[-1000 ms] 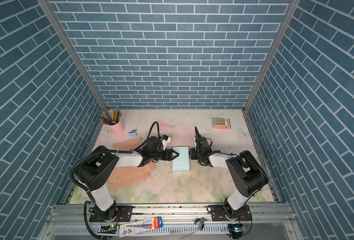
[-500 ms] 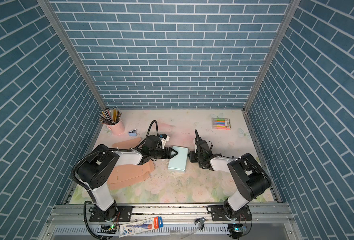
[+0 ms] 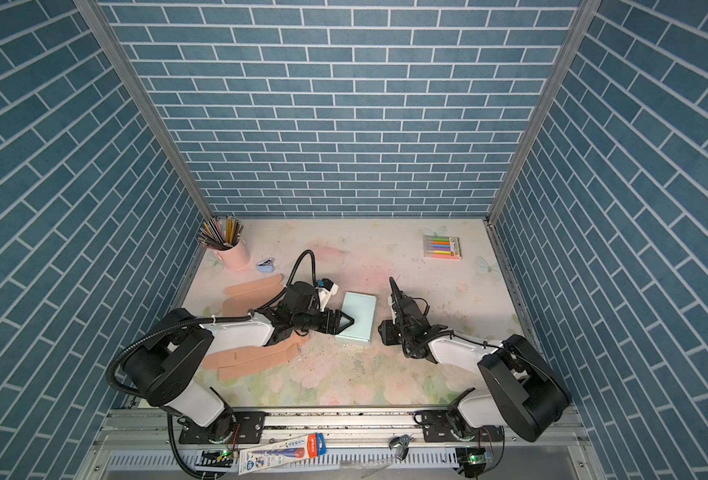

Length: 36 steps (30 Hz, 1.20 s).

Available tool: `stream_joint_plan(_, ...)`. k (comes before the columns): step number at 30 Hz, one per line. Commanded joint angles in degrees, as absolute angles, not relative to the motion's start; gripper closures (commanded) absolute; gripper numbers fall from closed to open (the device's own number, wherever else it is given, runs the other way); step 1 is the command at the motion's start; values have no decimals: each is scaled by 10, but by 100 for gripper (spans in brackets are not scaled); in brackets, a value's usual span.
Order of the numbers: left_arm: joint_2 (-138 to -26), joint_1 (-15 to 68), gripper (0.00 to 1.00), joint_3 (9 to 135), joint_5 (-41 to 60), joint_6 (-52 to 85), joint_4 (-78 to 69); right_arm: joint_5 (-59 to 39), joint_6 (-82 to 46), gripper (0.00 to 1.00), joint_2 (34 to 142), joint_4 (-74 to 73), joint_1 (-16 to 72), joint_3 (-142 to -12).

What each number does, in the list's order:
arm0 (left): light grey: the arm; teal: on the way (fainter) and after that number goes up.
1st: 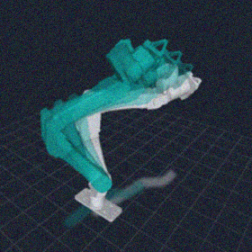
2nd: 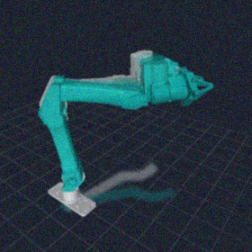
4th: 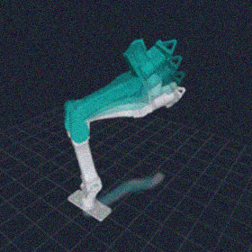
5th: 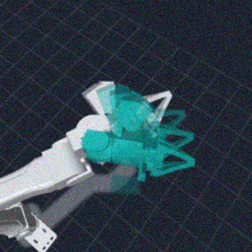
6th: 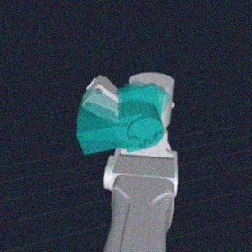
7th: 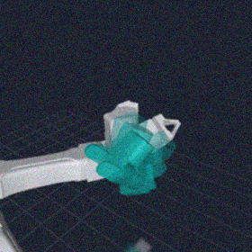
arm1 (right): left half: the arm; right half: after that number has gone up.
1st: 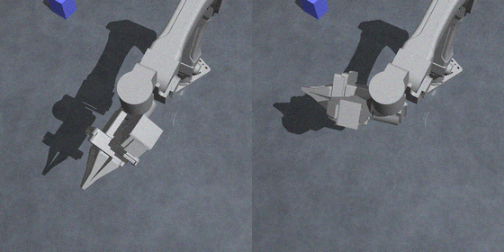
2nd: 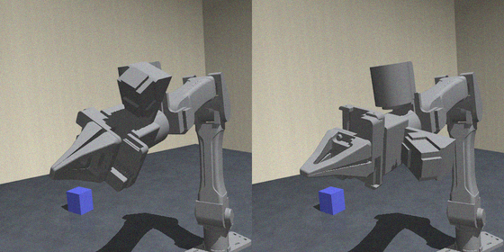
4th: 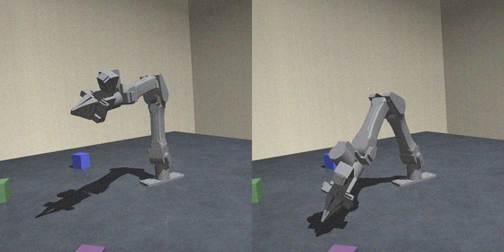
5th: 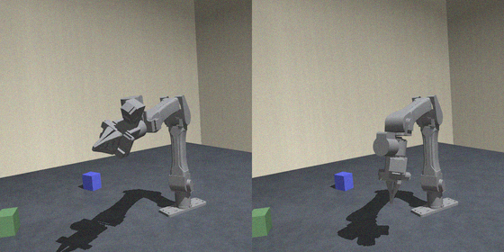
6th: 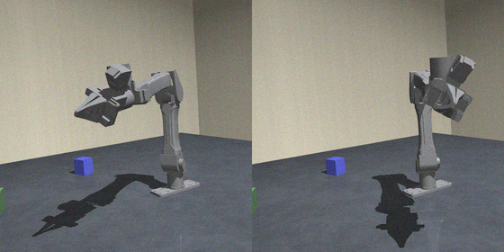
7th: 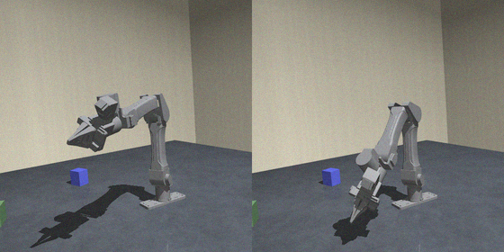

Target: Fold the paper box

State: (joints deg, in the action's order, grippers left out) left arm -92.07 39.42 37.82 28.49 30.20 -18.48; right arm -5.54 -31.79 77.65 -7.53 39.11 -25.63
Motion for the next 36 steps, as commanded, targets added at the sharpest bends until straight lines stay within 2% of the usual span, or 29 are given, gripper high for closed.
stream_joint_plan(1,-913,413,23,368,267,306,-176,-33,-356,56,773,-50,411,-244)
stream_joint_plan(22,-923,483,26,350,279,383,-267,-32,-406,57,773,-82,485,-242)
stream_joint_plan(36,-926,473,26,360,281,381,-265,-20,-412,57,754,-86,497,-231)
